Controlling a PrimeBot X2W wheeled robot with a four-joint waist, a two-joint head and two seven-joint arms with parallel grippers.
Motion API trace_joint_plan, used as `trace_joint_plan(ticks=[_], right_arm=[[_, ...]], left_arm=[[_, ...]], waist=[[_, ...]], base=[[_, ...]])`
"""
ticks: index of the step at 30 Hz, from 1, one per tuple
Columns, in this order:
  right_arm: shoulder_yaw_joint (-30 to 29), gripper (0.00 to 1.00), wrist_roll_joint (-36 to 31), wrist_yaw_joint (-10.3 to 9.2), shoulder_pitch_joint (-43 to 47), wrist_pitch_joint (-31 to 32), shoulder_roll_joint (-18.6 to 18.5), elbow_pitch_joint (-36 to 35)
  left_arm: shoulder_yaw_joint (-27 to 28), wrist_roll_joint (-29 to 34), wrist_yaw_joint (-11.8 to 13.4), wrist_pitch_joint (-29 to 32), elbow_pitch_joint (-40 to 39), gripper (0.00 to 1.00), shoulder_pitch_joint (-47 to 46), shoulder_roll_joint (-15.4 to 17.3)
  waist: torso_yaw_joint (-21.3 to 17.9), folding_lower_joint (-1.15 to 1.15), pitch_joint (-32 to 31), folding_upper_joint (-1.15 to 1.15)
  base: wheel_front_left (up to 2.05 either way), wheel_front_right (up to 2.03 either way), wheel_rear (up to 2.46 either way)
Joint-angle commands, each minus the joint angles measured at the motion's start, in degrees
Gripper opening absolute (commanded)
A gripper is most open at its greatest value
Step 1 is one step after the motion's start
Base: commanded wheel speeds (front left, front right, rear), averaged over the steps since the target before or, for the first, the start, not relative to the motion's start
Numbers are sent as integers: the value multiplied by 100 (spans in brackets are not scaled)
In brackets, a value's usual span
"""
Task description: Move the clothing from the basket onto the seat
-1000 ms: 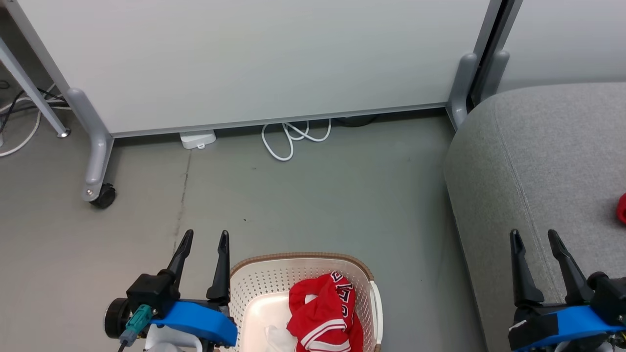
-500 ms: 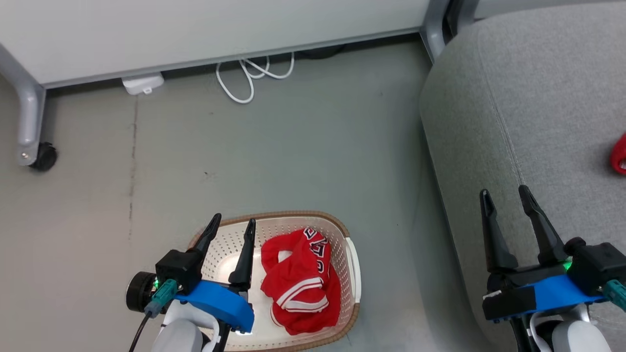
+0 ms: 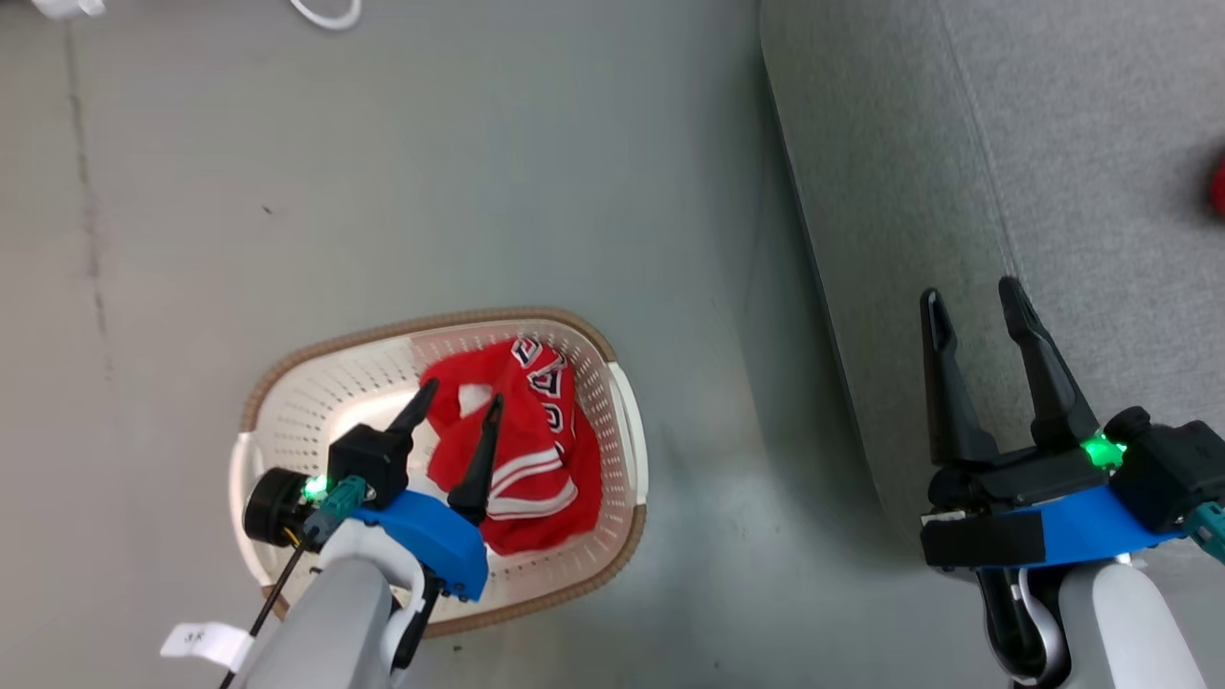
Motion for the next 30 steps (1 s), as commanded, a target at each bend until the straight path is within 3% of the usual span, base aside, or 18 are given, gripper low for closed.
trace_joint_plan(ticks=[1, 25, 30], right_arm=[[53, 100, 56, 3, -170, -76, 8, -43], [584, 100, 547, 3, -645, -302, 7, -115], [667, 100, 633, 3, -667, -302, 7, -271]], left_arm=[[-46, -6, -2, -17, 106, 100, -212, 104], [-499, -256, -2, -16, 1449, 100, -1666, 423], [-471, -269, 129, 25, 1766, 100, -1935, 465]], waist=[[-241, -1, 506, 0], [-881, -1, 2002, 0], [-1009, -1, 2185, 0]], base=[[0, 0, 0], [0, 0, 0], [0, 0, 0]])
